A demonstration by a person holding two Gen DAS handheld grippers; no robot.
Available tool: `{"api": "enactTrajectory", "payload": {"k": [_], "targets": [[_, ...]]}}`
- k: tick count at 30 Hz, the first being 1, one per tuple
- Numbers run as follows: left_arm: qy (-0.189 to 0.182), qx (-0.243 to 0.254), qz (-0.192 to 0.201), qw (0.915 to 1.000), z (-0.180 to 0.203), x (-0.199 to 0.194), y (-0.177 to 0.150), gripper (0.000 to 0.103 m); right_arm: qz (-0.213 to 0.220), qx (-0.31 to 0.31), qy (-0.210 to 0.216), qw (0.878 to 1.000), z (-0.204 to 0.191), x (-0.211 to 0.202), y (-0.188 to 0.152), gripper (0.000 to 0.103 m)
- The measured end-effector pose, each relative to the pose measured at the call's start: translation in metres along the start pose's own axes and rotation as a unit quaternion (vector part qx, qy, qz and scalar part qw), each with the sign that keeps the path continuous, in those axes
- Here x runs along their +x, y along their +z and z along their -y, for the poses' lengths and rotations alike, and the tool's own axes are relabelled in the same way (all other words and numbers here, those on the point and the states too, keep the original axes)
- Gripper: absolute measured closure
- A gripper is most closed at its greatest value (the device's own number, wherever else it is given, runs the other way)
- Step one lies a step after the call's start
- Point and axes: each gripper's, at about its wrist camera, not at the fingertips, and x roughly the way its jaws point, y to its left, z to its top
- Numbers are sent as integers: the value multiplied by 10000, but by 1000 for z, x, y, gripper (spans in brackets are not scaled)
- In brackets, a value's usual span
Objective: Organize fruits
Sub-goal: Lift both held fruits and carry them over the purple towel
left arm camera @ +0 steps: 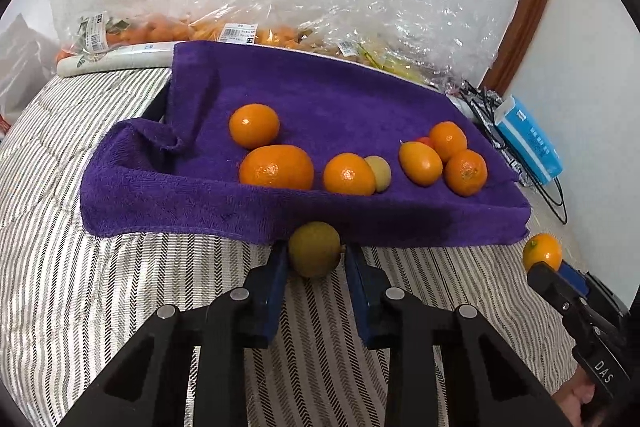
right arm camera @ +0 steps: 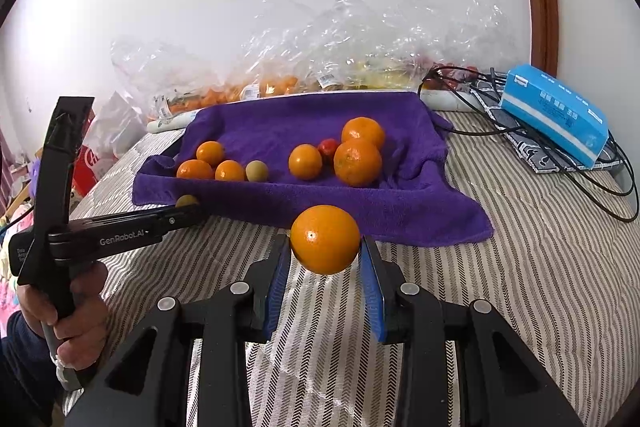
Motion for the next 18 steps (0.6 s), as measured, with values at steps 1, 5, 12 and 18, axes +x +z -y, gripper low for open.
{"api": "enactTrajectory", "payload": {"k": [1,5,12,18], "targets": [[-27,-35,38,10000,-1,-2,0,75,2,10,10,10000,0,0,0,68],[-124,1,204,9997,0,-9,-1,75,54,1,32,10000,0,-2,-1,68],[-30,17,623,9981,1,-25,-3,75,245,-124,-26,9996,-6,-9,-1,68],[82,142,1013,9947,7,-39,-4,75,404,-144,-125,9990,-6,-15,-2,68]]}}
